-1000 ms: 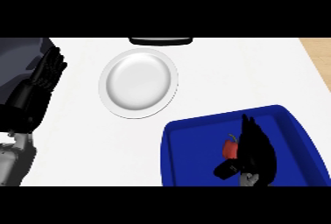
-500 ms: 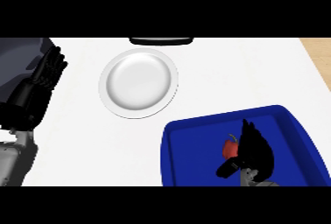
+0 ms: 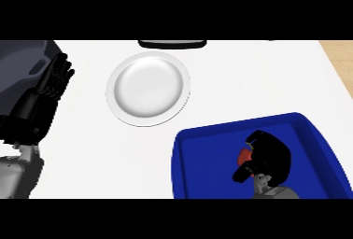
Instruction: Pick the bell pepper from the tray and place it in the plate
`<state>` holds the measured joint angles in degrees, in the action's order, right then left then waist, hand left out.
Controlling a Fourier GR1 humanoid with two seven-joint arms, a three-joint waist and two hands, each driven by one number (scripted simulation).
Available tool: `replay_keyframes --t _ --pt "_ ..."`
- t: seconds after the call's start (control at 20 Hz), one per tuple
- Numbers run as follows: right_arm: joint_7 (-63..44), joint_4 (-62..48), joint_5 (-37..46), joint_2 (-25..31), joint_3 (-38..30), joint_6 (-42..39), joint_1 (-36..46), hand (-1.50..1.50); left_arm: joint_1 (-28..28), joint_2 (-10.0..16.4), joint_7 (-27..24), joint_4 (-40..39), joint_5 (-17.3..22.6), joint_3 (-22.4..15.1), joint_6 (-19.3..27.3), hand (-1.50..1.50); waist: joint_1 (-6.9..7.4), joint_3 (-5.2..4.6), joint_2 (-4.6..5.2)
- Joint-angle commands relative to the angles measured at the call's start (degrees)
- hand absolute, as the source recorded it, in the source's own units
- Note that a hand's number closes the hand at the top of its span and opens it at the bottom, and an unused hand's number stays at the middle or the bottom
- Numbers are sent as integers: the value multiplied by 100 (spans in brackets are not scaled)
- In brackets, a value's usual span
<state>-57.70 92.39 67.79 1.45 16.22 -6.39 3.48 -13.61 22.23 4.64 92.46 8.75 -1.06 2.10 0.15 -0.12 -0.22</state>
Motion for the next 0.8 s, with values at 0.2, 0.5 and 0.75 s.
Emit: replay_keyframes --t 0.2,0.5,0.75 --pt "2194 -772 -340 1200 61 -535 1669 150 -359 -90 19 64 -8 -159 -126 0 640 39 250" --pt "4013 -988 -807 1932 90 -728 2590 150 -552 -210 -10 128 38 -345 -244 0 966 61 397" --pt "5865 -1352 -1747 2334 -242 -814 3192 150 -685 -250 76 97 71 -374 -258 0 874 75 393"
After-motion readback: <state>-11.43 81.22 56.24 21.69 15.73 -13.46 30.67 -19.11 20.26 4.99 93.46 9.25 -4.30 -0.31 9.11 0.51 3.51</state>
